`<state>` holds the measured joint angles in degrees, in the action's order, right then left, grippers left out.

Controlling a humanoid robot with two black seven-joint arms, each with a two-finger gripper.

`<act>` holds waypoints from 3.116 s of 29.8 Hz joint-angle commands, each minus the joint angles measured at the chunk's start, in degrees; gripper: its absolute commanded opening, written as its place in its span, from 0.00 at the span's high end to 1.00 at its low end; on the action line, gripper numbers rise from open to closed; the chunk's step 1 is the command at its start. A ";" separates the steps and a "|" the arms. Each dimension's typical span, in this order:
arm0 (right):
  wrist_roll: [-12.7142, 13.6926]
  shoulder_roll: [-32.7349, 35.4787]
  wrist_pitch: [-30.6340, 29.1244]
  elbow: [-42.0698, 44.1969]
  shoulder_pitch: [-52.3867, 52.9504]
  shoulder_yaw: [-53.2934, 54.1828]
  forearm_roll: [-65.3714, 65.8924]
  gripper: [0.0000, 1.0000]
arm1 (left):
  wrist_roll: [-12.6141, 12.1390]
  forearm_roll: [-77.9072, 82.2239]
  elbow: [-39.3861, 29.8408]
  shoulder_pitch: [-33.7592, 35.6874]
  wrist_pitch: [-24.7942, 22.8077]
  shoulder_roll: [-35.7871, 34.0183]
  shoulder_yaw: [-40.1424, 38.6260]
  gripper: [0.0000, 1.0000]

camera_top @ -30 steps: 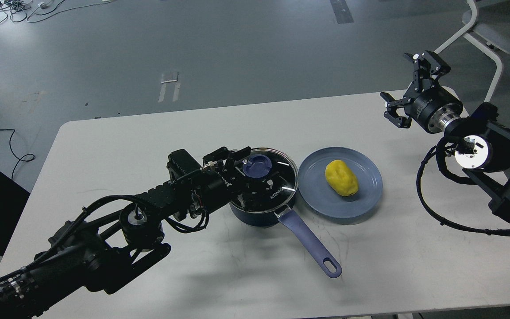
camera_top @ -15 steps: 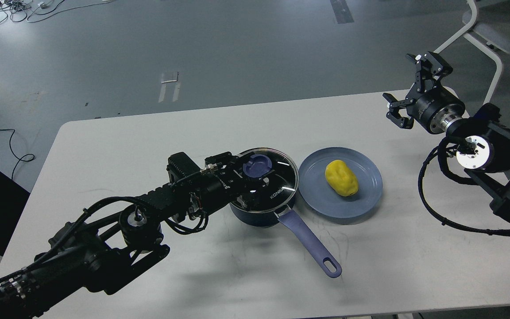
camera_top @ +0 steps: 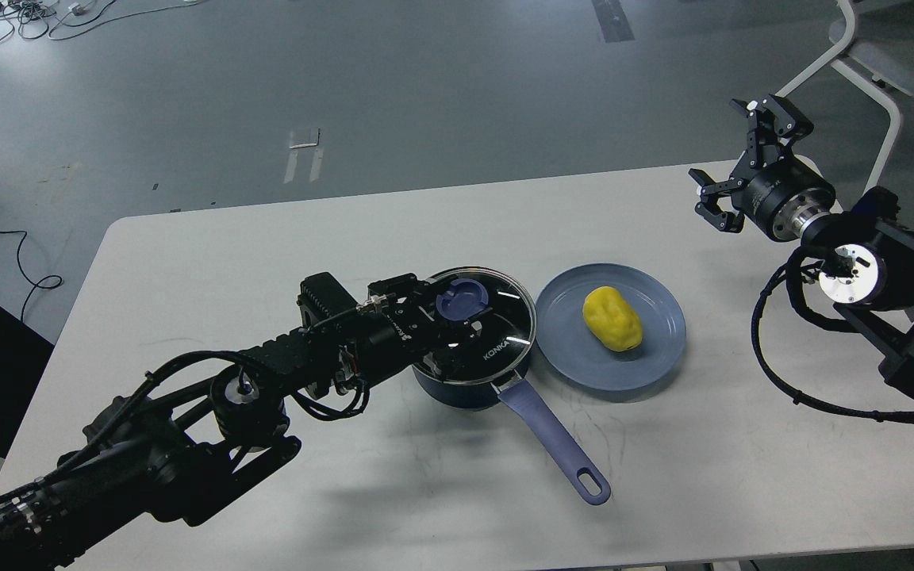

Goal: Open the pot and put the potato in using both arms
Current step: 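Lift the glass lid off the pot and set it down beside it, then release the lid and raise the left gripper away, then reach the right gripper to the yellow potato and grasp it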

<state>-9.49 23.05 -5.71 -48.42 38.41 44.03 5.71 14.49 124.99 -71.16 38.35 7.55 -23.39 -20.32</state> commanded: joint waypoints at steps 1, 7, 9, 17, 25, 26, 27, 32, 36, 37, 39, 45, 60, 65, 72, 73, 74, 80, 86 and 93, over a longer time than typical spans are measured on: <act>0.00 0.07 -0.09 0.00 0.00 -0.79 0.00 0.00 | 0.02 0.01 -3.90 1.20 -0.08 -1.92 -0.07 0.51; 0.00 0.07 -0.09 -0.09 0.09 -1.41 0.00 0.00 | -0.07 -0.19 -4.52 5.86 -0.08 -5.26 -0.34 0.51; 0.00 0.07 -0.09 -0.18 0.26 -1.41 0.00 0.00 | 0.01 -2.03 -4.26 7.35 0.01 -7.89 -0.08 0.52; 0.00 0.07 -0.09 -0.18 0.61 -1.49 0.00 0.00 | 3.79 -4.40 -3.29 6.22 2.99 -19.14 0.36 0.55; 0.00 -0.02 -0.09 -0.18 0.70 -1.58 0.00 0.00 | 4.67 -9.50 2.16 -0.90 9.75 -23.20 1.51 0.55; 0.09 -0.02 -0.09 -0.18 0.79 -1.58 0.00 0.00 | 5.02 -9.51 3.64 -2.65 11.24 -23.20 1.51 0.55; 0.09 -0.02 -0.09 -0.18 0.79 -1.58 0.00 0.00 | 5.20 -9.51 4.44 -3.36 12.04 -23.11 1.51 0.55; 0.17 -0.02 0.00 -0.18 0.88 -1.58 0.00 0.00 | 5.38 -10.21 13.59 -7.15 17.15 -20.47 1.51 0.55; 0.35 0.16 0.00 -0.09 0.88 -1.58 0.00 0.00 | 7.39 -13.54 19.47 -7.94 18.38 -16.96 3.08 0.55; 0.35 0.24 0.00 -0.09 0.79 -1.58 0.00 0.00 | 7.57 -14.51 19.56 -7.94 18.46 -16.87 4.05 0.55; 0.35 0.24 0.00 -0.09 0.79 -1.58 0.09 0.00 | 7.66 -15.56 19.56 -7.94 18.46 -16.87 4.93 0.55; 0.35 0.16 0.00 -0.09 0.79 -1.67 0.00 0.00 | 7.66 -17.68 19.65 -7.76 18.55 -15.90 6.96 0.54; 0.35 0.33 0.00 0.52 1.23 -1.50 0.09 0.00 | 7.84 -23.63 19.56 -6.54 18.46 -15.73 6.61 0.03; -0.35 3.05 -0.53 0.00 2.54 -4.55 3.15 0.00 | 10.81 -41.09 17.90 1.09 15.93 -15.99 6.69 0.02; -4.39 5.43 -0.62 -1.49 10.36 -20.99 23.00 0.00 | 13.51 -73.71 16.66 15.96 -2.69 -16.25 5.73 0.02; -6.40 6.47 -0.62 -3.15 11.50 -24.05 28.07 0.00 | 13.20 -82.45 16.66 18.23 -6.37 -15.99 5.73 0.02; -8.85 8.31 -0.62 -5.26 12.38 -26.69 33.78 0.00 | 10.42 -90.37 16.75 19.82 -7.98 -15.64 5.81 0.02; -13.80 14.22 -0.71 -13.09 15.81 -38.91 59.11 0.00 | -5.67 -110.47 17.01 21.51 -8.69 -12.74 3.63 0.02; -13.62 13.61 -0.27 -12.40 18.63 -49.39 70.57 0.00 | -8.07 -111.11 17.28 20.10 -8.69 -12.21 0.63 0.02; -11.69 9.76 -0.27 -8.54 18.72 -51.15 70.75 0.04 | -7.81 -110.67 17.37 18.87 -8.61 -12.74 0.72 0.02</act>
<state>-21.70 35.84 -5.98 -59.02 57.04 -6.52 76.41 6.61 14.23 -53.79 57.43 -1.09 -35.66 -19.68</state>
